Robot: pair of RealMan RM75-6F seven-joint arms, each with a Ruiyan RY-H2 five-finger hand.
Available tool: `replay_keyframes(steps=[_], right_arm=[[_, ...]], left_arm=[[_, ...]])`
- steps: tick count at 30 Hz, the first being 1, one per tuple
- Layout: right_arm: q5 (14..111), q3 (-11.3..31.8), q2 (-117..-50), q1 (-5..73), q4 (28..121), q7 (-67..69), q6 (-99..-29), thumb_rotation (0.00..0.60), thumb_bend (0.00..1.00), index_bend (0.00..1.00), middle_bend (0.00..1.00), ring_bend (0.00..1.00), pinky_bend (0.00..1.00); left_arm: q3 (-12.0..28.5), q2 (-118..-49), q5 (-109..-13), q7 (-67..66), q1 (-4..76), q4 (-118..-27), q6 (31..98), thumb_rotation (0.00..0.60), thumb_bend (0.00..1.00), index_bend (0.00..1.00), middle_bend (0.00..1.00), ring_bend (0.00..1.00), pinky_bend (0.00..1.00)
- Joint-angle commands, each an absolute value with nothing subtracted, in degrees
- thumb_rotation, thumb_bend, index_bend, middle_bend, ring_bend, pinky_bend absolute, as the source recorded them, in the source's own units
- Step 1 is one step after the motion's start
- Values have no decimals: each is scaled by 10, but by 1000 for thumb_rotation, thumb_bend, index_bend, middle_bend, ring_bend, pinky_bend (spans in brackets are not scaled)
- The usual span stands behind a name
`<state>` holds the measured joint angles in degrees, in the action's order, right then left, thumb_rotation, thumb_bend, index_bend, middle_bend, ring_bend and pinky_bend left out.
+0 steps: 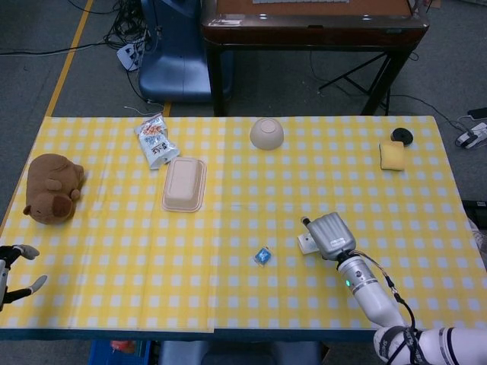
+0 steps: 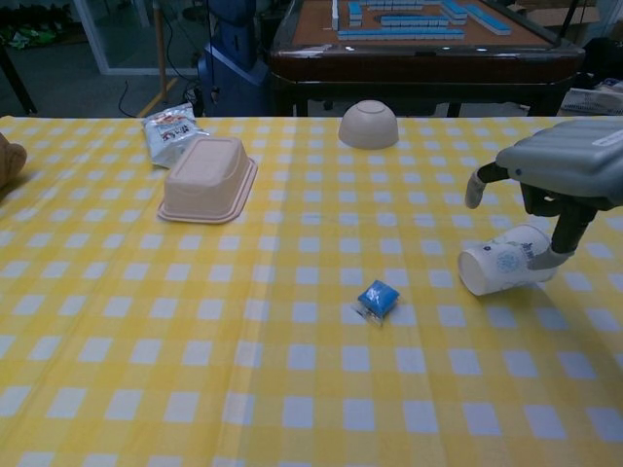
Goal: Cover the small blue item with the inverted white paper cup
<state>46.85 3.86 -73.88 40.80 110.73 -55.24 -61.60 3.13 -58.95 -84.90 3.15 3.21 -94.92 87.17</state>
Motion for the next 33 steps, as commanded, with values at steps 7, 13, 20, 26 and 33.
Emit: replay_keyframes(steps=[7,13,20,26,33], right_arm=[[418,26,-775,444,1097,-591,-634,600,54,272,1000,1000,1000],[396,22,-788,458,1086,-600,-642,600,58,312,1000,1000,1000],[374,19,-796,471,1072,-599,-644,600,60,333,1000,1000,1000],[357,15,-807,483,1053,-598,-636,600,62,339,1000,1000,1000],[341,11,-816,497,1040,-600,-631,600,64,412,1000,1000,1000]], left_arm=[[32,-587,-851,39,30,-949,875,600,171,529,479,380,512],[32,-585,-852,42,29,-949,877,600,171,529,479,380,512],[33,-583,-852,46,28,-950,879,600,171,529,479,380,512],[33,-582,-853,49,26,-949,882,600,171,529,479,380,512],[34,-581,-851,53,26,-948,882,600,171,529,479,380,512]])
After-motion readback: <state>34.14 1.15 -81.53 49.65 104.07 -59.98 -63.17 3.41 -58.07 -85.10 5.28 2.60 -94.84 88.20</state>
